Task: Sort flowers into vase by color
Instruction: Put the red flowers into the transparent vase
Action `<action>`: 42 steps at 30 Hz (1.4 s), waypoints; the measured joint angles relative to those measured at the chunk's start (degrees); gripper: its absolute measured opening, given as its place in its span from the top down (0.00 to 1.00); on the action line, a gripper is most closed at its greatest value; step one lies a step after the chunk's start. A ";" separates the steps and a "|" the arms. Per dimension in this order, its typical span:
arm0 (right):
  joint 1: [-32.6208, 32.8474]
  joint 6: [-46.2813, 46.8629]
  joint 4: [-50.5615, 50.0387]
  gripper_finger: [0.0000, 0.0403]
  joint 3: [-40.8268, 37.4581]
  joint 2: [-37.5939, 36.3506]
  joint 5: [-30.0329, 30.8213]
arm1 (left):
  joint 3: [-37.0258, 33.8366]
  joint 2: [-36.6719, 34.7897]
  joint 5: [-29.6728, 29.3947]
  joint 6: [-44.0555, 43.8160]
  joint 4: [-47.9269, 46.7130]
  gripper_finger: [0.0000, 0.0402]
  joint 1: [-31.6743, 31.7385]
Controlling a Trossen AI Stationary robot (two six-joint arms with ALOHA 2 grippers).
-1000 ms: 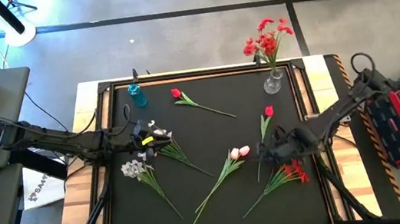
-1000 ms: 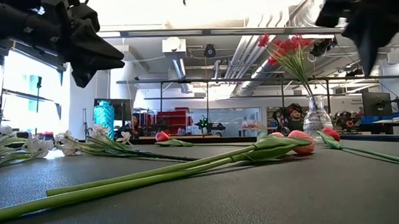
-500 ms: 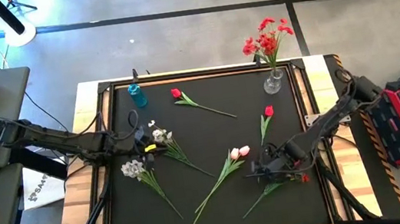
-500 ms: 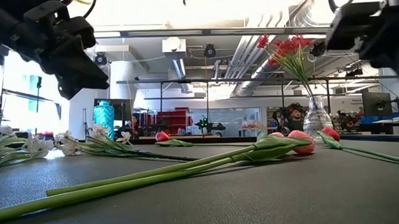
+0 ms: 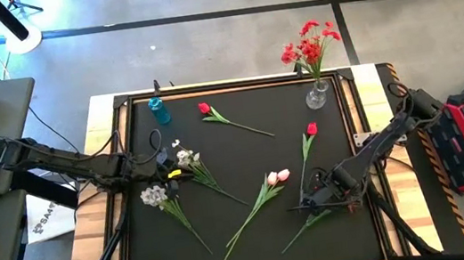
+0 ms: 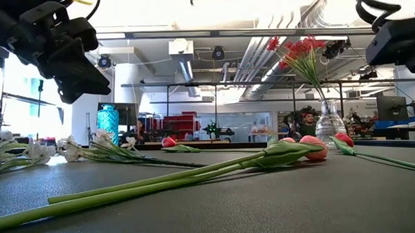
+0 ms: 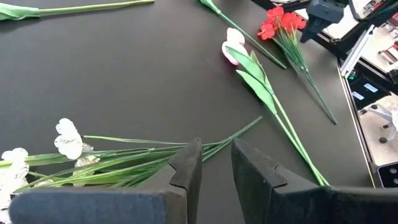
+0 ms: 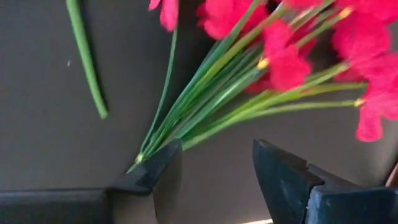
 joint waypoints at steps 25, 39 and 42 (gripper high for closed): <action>-0.85 -0.80 5.75 0.64 0.31 13.15 0.73 | 0.00 0.00 0.24 -0.39 -0.04 0.82 0.09; -0.23 -4.79 -2.35 0.97 5.57 13.38 5.45 | 0.00 0.00 0.24 -0.39 -0.02 0.82 0.09; -0.17 -5.84 -5.74 0.99 9.85 13.29 8.58 | 0.00 0.00 0.25 -0.39 0.01 0.82 0.09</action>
